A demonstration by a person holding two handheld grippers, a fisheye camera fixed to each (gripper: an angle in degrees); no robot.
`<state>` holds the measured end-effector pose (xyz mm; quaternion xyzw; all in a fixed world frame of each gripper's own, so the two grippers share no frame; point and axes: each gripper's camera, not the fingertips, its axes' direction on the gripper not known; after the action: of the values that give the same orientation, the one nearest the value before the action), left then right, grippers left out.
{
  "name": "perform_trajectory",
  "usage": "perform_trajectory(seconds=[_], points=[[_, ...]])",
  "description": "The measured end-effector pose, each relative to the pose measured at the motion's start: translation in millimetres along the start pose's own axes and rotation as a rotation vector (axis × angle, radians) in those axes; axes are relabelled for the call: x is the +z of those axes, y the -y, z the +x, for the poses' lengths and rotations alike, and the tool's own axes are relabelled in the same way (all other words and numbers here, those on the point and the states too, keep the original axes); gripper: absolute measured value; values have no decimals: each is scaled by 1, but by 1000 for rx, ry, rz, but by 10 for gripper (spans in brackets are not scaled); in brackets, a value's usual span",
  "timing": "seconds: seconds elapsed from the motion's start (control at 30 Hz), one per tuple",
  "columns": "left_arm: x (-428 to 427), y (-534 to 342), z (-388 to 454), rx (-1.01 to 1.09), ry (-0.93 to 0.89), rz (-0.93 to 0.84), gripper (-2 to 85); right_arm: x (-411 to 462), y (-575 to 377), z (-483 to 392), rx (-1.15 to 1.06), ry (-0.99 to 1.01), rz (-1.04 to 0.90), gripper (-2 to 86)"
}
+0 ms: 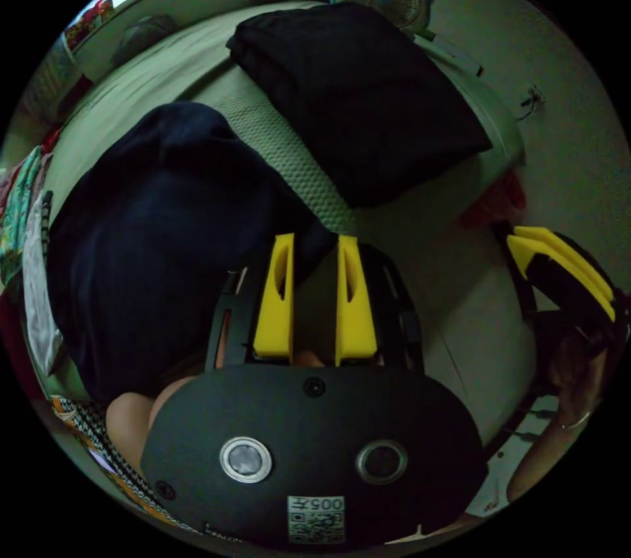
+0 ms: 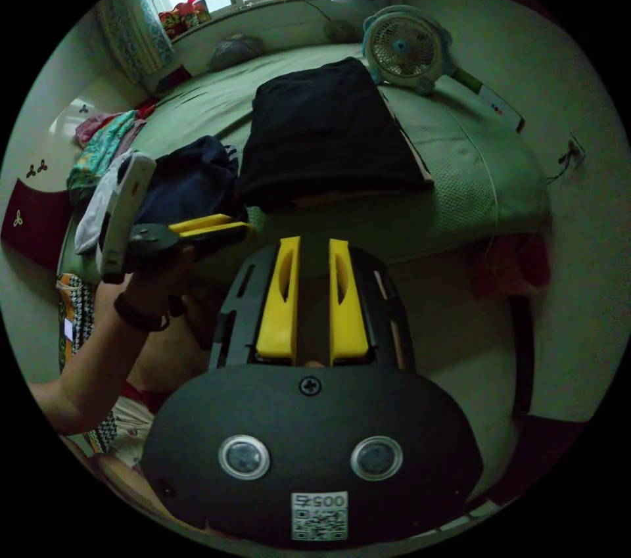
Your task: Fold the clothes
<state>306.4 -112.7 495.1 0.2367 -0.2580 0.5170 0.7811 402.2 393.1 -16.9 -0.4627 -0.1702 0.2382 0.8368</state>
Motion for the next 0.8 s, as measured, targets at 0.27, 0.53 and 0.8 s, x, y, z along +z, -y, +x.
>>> perform_trajectory(seconds=[0.27,0.53,0.8], points=[[-33,-23,-20,-37,-168,90,52,9,79,-36,-188,121,46,92],[-57,-43,-39,-84,-206,150,51,86,190,-68,-188,325,-145,143],[-65,-63,-57,-93,-249,160,51,151,254,-68,-89,339,-325,148]])
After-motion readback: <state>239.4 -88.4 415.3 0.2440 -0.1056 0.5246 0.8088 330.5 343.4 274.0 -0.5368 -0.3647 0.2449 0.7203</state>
